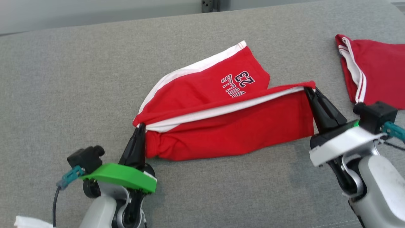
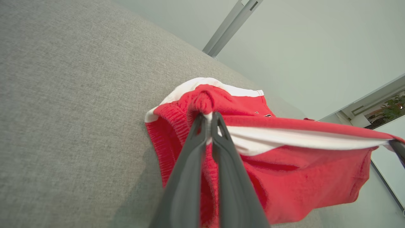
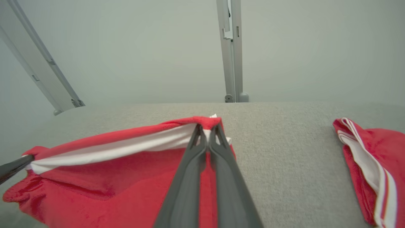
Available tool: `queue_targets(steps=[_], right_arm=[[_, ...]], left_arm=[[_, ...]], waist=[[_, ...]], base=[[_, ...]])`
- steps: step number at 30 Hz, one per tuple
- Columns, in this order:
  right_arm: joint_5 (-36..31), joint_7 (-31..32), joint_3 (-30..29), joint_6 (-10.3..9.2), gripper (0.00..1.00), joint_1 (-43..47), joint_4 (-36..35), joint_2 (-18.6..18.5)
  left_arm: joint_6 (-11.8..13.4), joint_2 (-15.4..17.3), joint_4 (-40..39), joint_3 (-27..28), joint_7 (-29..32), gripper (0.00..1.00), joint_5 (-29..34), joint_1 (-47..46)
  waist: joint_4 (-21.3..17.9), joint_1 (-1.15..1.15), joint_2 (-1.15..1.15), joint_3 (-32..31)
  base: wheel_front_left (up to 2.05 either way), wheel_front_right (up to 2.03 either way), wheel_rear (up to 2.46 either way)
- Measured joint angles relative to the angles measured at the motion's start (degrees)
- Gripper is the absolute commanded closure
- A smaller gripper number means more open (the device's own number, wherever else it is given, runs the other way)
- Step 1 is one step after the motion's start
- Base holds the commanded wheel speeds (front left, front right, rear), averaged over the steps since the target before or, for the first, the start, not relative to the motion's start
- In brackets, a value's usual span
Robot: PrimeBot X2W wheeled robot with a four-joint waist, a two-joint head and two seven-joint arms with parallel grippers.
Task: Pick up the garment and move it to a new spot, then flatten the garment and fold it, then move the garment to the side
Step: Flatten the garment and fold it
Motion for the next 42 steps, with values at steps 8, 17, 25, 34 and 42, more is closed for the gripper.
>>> queue_targets(steps=[8, 17, 25, 34, 42], right_arm=[[1.7, 1.4, 6.5, 0.0, 1.0, -17.6, 14.8, -1.8], [4.6, 1.0, 12.7, 0.0, 1.0, -31.7, 31.3, -2.2], [6.3, -0.8, 16.1, 0.0, 1.0, -39.9, 44.0, -1.1], [7.4, -4.9, 18.7, 0.0, 0.0, -45.4, 54.0, -0.3], [8.3, -8.4, 20.4, -0.01, 0.0, -46.6, 57.7, -0.6]], left_arm=[[1.9, -1.9, 10.7, 0.4, 0.7, 1.0, -0.7, -12.7], [2.4, -2.9, 16.2, -2.2, 0.6, 1.0, -1.1, -20.2], [1.8, -3.2, 15.9, -5.7, 0.3, 1.0, -2.0, -21.6], [0.7, -2.8, 12.3, -9.7, -2.2, 0.0, 0.4, -22.4], [1.6, 1.3, 5.7, -10.6, -5.6, 0.0, 4.4, -16.7]], waist=[[3.2, 0.0, 0.0, 4.7], [7.5, 0.0, 0.0, 8.8], [10.2, 0.0, 0.0, 10.6], [11.7, 0.0, 0.0, 11.2], [11.3, 0.0, 0.0, 9.8]], base=[[0.0, 0.0, 0.0], [0.0, 0.0, 0.0], [0.0, 0.0, 0.0], [0.0, 0.0, 0.0], [0.0, 0.0, 0.0]])
